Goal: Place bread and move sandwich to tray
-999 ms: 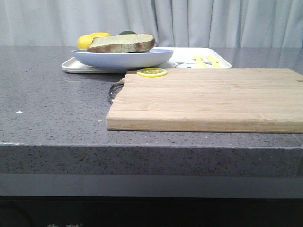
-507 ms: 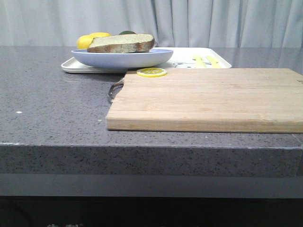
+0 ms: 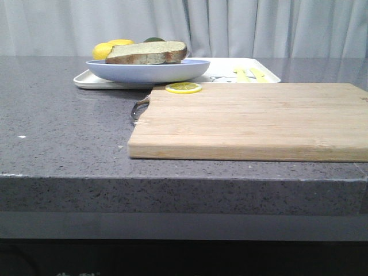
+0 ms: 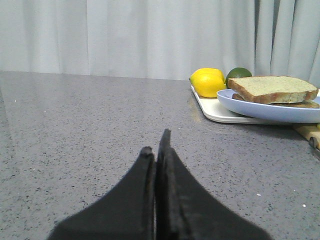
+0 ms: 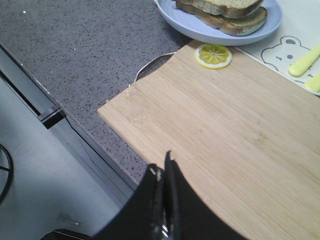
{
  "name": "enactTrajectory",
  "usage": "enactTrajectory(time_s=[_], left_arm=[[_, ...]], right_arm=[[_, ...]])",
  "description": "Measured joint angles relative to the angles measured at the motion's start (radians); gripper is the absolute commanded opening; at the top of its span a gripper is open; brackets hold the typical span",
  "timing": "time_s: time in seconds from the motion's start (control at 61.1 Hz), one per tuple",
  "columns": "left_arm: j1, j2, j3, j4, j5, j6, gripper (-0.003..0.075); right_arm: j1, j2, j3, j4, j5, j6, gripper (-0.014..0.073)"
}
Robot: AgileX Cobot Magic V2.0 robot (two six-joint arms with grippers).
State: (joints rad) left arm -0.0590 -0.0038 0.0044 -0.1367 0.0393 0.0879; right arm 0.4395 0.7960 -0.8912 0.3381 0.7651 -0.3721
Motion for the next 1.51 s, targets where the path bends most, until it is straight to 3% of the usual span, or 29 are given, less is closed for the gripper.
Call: enactTrajectory(time_s=[0.458,0.753,1.506], left_arm=[[-0.015,0.000,0.000,0.008,-0.022,-0.003,-0.0020],[-0.015,0.000,0.000,0.110,-0.027,-0.128,-0.0020],[-0.015,0.000,0.000,0.114,-0.027,-0.137,-0.0020]], right_arm=[[0.000,0.000,0.000,0.000,0.000,0.000,-0.0068],[0.000,0.000,0.000,0.000,0.000,0.000,-0.0068],[0.000,0.000,0.000,0.000,0.000,0.000,-0.0068]])
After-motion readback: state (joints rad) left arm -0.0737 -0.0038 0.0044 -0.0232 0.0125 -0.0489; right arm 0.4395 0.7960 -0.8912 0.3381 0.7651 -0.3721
